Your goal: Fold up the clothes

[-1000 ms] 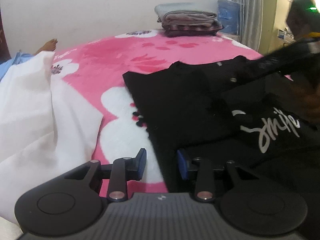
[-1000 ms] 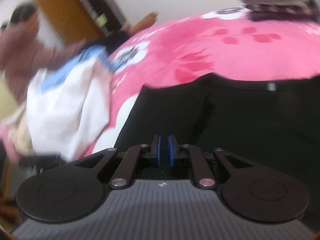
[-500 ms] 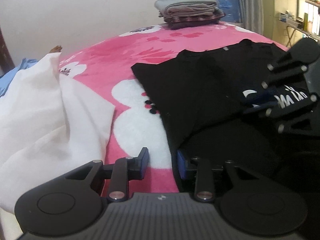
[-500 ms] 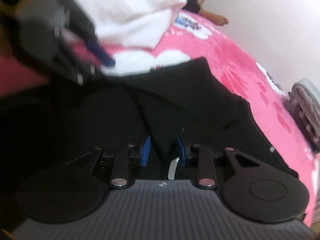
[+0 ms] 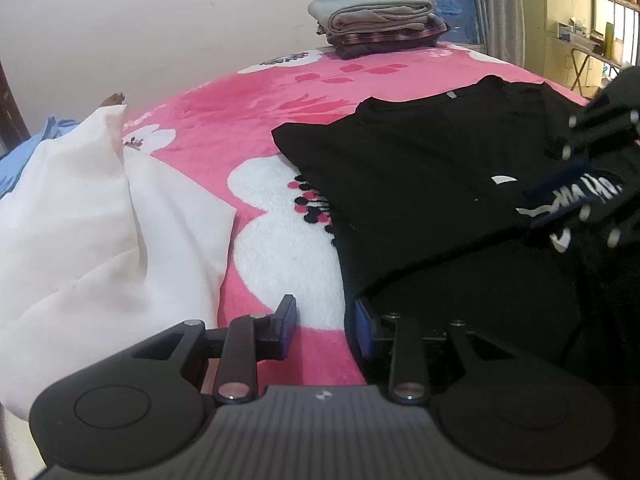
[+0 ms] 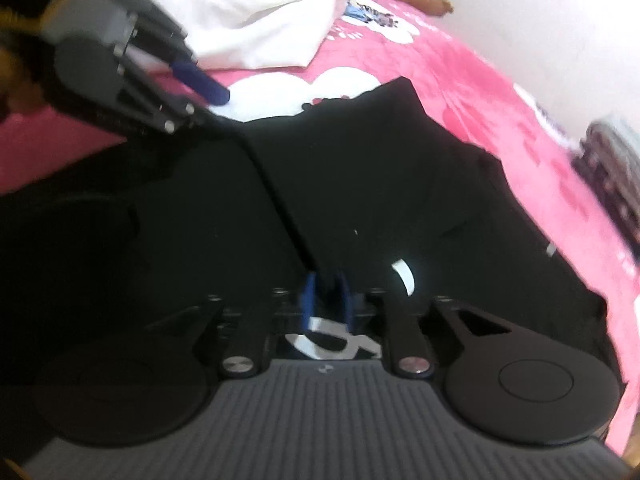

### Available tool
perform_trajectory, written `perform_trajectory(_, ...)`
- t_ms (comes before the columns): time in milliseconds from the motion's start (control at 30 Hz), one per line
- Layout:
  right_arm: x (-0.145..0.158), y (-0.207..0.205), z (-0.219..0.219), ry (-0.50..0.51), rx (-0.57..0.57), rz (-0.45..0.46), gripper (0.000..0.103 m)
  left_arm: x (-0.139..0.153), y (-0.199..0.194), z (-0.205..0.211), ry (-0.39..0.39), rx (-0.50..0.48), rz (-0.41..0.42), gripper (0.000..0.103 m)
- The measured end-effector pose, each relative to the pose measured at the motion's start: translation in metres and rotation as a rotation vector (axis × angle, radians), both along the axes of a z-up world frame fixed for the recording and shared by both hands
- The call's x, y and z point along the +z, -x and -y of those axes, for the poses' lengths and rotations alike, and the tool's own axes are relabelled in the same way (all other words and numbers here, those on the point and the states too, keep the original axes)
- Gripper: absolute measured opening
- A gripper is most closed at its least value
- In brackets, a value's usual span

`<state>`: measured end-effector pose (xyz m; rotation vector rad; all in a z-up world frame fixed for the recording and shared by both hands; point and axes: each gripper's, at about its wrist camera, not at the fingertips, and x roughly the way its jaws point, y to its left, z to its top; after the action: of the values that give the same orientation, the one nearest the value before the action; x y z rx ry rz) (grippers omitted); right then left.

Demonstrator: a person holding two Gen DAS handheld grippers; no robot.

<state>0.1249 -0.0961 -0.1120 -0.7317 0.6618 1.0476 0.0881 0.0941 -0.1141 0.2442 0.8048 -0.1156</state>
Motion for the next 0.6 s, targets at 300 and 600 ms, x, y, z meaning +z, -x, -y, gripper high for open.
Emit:
perform_trajectory(300,0.04,-0.077,0.02,-0.322,-0.192,-0.161,0.025,0.027,-0.001,-0.013,0.133,0.048,0.019,0.037)
perform_trajectory(600,0.016,-0.133,-0.043,-0.377,-0.255,-0.279,0.021,0.007,-0.001,-0.01,0.162,0.092,-0.074,0.036)
